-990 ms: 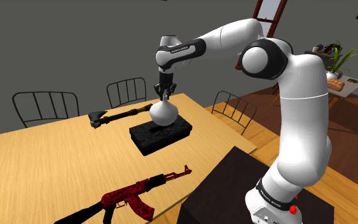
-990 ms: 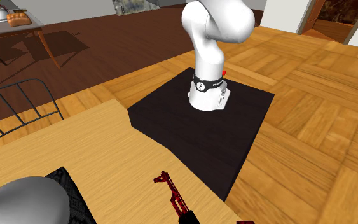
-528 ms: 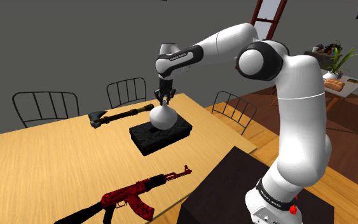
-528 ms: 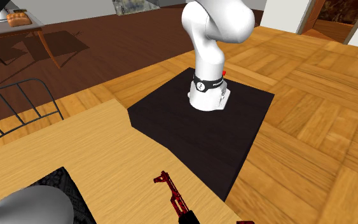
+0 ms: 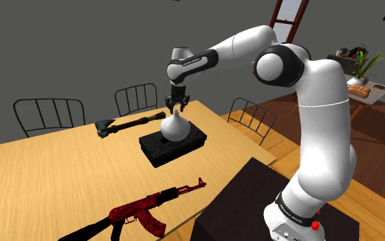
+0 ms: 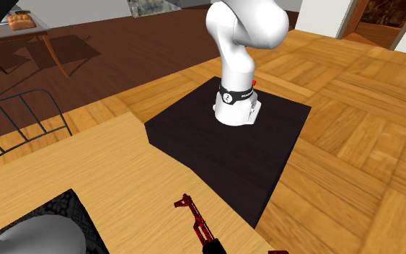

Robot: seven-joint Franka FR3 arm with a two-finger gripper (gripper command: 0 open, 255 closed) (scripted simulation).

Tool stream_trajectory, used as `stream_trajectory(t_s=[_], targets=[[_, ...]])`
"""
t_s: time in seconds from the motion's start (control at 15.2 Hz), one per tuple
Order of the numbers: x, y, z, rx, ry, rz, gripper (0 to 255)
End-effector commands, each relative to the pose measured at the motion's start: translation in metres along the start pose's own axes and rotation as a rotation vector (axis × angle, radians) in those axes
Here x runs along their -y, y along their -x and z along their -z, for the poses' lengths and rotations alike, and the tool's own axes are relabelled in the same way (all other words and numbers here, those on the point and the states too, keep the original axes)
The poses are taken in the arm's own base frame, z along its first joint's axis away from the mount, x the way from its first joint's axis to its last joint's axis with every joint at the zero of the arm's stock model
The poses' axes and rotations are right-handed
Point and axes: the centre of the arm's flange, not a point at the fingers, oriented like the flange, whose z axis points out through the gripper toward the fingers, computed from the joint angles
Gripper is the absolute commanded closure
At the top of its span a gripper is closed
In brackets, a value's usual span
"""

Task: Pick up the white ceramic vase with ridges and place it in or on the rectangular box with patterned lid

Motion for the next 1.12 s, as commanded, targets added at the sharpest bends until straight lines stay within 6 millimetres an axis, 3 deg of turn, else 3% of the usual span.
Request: stream_trajectory(t_s=[0.0,0.26,0.53,1.06], targets=[[0.000,0.000,0.000,-0.001,0.000,0.000,0],[0.000,0.000,0.000,-0.001,0.000,0.000,0],[0.000,0.000,0.050,-0.001,0.000,0.000,0],[0.000,0.000,0.050,-0.001,0.000,0.000,0]])
